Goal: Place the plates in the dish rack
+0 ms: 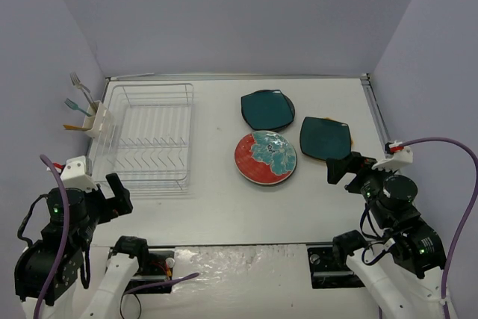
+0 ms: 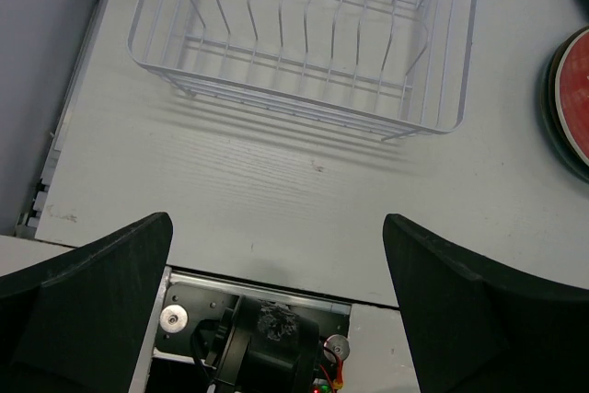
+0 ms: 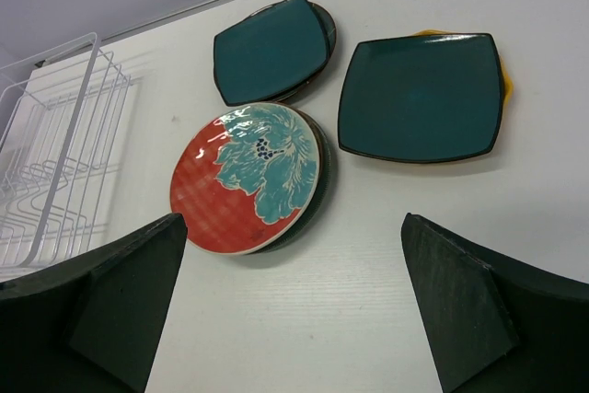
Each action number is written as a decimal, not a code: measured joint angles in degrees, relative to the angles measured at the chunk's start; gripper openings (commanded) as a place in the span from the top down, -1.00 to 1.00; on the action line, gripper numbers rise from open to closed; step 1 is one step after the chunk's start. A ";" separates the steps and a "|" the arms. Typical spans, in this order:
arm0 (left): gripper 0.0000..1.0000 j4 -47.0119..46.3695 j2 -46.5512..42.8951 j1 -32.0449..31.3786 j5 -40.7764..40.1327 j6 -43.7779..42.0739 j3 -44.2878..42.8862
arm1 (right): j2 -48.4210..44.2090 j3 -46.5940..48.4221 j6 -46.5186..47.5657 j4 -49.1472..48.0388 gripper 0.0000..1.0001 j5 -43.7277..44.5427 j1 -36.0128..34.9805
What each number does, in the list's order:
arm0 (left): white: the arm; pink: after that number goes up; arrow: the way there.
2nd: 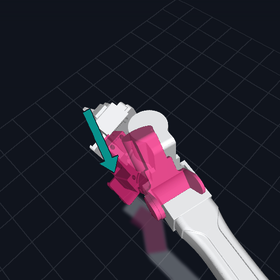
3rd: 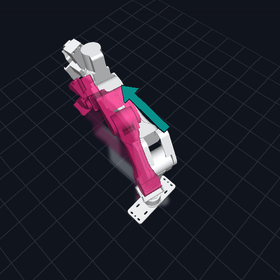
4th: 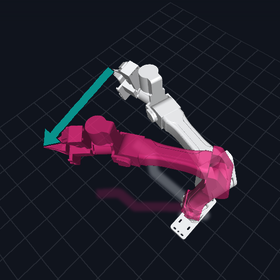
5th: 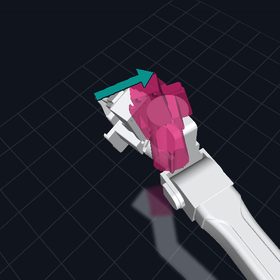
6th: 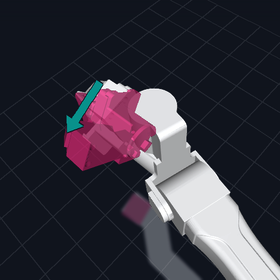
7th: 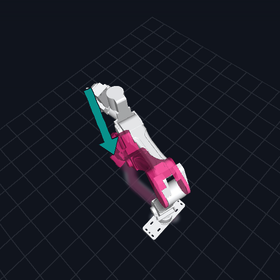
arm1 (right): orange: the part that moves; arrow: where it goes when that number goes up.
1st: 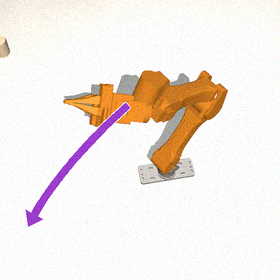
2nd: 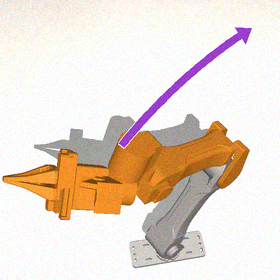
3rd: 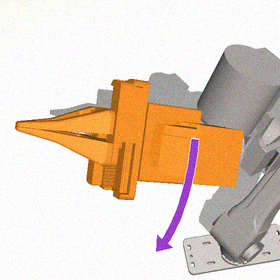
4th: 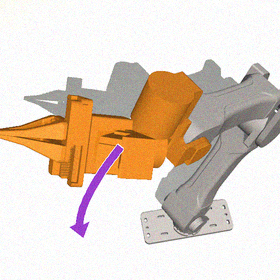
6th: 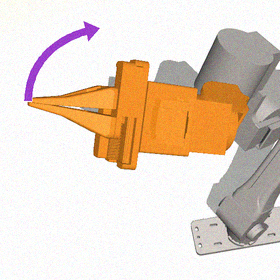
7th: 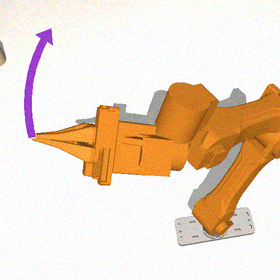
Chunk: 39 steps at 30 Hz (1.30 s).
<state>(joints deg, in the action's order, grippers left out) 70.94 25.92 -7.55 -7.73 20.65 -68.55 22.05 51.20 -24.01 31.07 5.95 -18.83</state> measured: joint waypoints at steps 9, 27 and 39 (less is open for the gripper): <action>-0.94 -0.16 1.51 0.00 -0.05 1.57 0.00 | 0.40 0.35 -2.14 -0.77 -1.00 -0.41 -0.02; -0.94 -11.01 16.76 0.00 7.89 3.82 3.01 | 37.95 -8.43 -16.59 -18.55 -0.54 -3.86 -0.09; -0.94 -18.96 19.73 0.00 17.58 3.55 7.31 | 52.56 -11.23 -23.19 -31.50 -0.24 -2.67 -1.51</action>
<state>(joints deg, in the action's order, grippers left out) 51.97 45.65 -7.55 9.85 24.20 -61.24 74.61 39.97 -47.20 -0.43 3.28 -20.34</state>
